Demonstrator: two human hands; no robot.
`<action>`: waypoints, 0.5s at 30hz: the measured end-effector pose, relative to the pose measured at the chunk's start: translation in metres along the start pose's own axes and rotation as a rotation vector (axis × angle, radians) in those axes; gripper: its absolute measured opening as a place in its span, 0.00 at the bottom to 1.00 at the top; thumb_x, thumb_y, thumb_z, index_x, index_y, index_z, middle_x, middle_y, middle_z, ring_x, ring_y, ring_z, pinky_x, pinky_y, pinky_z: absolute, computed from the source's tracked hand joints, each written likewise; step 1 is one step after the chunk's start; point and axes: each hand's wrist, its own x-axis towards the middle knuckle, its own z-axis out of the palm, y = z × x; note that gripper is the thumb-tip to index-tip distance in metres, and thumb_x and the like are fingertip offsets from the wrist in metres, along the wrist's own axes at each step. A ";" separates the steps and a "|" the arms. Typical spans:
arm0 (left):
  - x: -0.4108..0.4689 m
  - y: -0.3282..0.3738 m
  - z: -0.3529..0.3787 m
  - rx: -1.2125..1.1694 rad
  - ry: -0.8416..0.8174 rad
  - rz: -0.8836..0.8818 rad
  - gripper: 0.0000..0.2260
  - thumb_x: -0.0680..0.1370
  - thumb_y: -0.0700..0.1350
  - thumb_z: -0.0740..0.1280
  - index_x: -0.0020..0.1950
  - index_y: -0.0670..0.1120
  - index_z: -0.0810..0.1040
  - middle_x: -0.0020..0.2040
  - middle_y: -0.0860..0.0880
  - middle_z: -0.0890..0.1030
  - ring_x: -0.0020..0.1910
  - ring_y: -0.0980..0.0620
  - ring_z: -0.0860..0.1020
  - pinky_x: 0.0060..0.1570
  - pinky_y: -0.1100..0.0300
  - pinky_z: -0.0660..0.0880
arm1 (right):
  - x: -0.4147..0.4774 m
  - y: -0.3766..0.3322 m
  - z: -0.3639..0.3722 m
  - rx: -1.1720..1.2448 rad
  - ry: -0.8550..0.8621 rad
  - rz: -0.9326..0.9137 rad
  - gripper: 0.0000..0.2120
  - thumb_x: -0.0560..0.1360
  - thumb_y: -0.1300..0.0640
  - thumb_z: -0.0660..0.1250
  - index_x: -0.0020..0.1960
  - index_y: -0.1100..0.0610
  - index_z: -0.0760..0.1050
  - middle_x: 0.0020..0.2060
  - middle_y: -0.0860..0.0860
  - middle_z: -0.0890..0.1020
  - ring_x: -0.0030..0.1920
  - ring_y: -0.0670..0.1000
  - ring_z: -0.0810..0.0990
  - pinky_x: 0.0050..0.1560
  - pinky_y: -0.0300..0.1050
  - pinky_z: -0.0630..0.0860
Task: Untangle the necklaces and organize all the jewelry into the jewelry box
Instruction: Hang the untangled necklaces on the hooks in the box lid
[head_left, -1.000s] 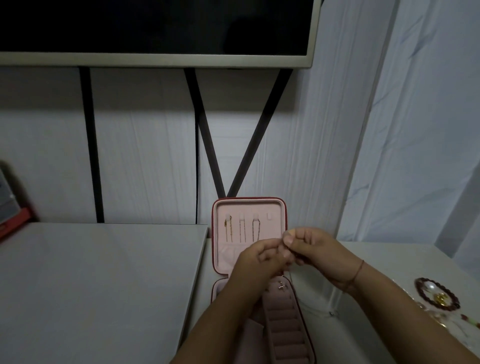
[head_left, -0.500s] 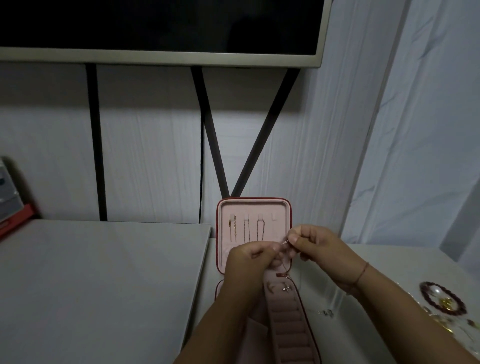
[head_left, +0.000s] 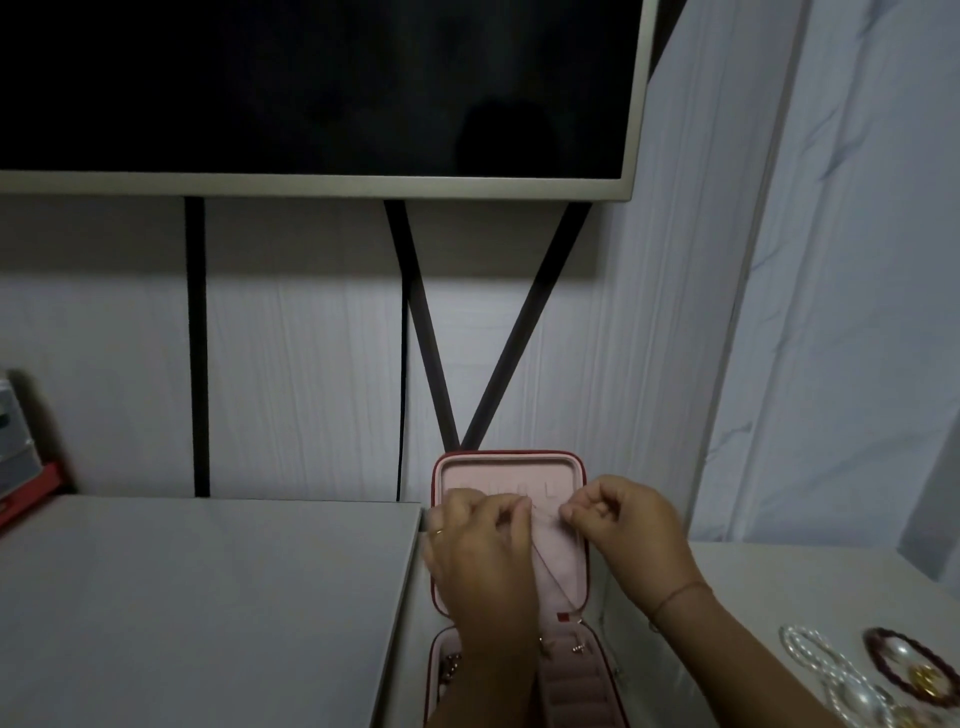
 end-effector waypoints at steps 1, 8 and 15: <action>0.001 -0.001 0.003 0.081 0.062 0.020 0.06 0.66 0.47 0.78 0.36 0.49 0.82 0.43 0.50 0.77 0.45 0.50 0.74 0.47 0.53 0.68 | 0.001 0.000 0.002 -0.017 0.023 -0.015 0.07 0.70 0.60 0.74 0.35 0.54 0.79 0.26 0.45 0.76 0.28 0.40 0.72 0.32 0.28 0.69; 0.007 -0.010 0.022 0.078 0.109 0.007 0.09 0.66 0.48 0.78 0.34 0.51 0.79 0.69 0.44 0.72 0.69 0.42 0.66 0.66 0.38 0.57 | 0.005 0.004 0.017 -0.114 0.164 -0.076 0.08 0.71 0.59 0.74 0.34 0.54 0.78 0.32 0.47 0.77 0.34 0.43 0.74 0.35 0.27 0.68; 0.009 -0.010 0.032 -0.020 0.154 -0.020 0.09 0.68 0.45 0.77 0.34 0.49 0.77 0.70 0.46 0.70 0.68 0.42 0.68 0.61 0.36 0.68 | 0.004 -0.002 0.036 -0.181 0.355 -0.042 0.11 0.74 0.54 0.71 0.36 0.53 0.72 0.42 0.45 0.70 0.36 0.40 0.71 0.36 0.26 0.64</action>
